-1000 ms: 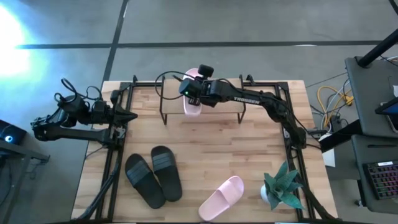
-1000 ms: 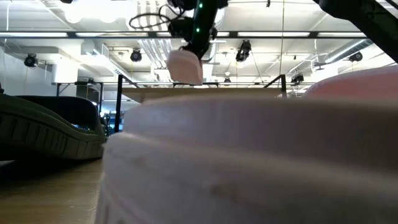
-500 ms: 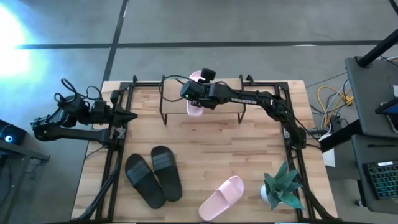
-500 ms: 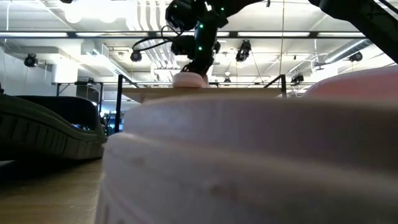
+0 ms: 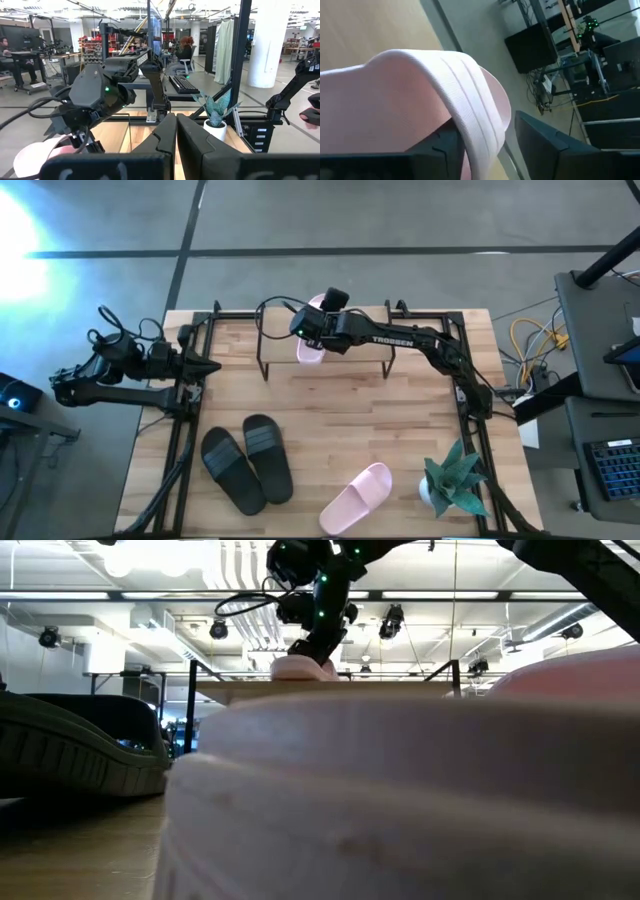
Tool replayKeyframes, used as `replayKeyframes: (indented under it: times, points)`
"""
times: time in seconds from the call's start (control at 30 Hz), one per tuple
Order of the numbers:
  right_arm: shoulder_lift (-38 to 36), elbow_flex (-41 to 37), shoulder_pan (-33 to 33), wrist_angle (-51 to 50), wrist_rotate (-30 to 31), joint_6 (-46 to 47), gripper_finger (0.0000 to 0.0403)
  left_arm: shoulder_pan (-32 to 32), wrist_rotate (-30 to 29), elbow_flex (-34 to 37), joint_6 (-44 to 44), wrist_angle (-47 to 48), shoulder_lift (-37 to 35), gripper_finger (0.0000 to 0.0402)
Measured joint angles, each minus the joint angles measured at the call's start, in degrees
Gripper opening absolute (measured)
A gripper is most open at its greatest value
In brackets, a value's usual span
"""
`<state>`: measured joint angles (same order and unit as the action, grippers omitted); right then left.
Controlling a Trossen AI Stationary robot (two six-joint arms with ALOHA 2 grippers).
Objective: Pick and place slides into the shelf
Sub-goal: Put the top pink slide on the shelf, then put the pink slide on the shelf
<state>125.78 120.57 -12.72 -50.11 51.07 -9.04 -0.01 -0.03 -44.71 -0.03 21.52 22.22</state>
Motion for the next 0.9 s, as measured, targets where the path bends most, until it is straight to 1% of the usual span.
replayKeyframes:
  times: [0.2, 0.43, 0.57, 0.7, 0.77, 0.8, 0.83, 0.9]
  points:
    - [0.0, 0.0, 1.8, -0.4, 0.0, -0.8, 0.0168, 0.0, 0.0, 0.0, 0.0, 0.0, 0.0, 0.0]
    - [-0.5, 0.0, 6.5, -0.7, 0.8, -3.4, 0.0168, 0.0, 0.0, 0.0, 0.0, 0.0, 0.0, 0.0]
    - [-1.4, 1.3, 11.1, -1.1, 5.7, -2.9, 0.0168, 0.0, 0.0, 0.0, 0.0, 0.0, 0.0, 0.0]
    - [-2.0, 4.9, 15.0, -3.7, 10.3, -2.0, 0.0169, 0.0, 0.0, 0.0, 0.0, 0.0, 0.0, 0.0]
    - [-2.4, 7.8, 17.2, -7.9, 12.0, 2.8, 0.0168, 0.0, 0.0, 0.0, 0.0, 0.0, 0.0, 0.0]
    - [-2.7, 9.6, 18.5, -11.0, 12.1, 7.5, 0.0168, 0.0, 0.0, 0.0, 0.0, 0.0, 0.0, 0.0]
    - [-2.8, 11.6, 19.9, -14.5, 11.8, 13.9, 0.0167, 0.0, 0.0, 0.0, 0.0, 0.0, 0.0, 0.0]
    - [-3.1, 14.6, 22.5, -23.7, 8.6, 31.0, 0.0167, 0.0, 0.0, 0.0, 0.0, 0.0, 0.0, 0.0]
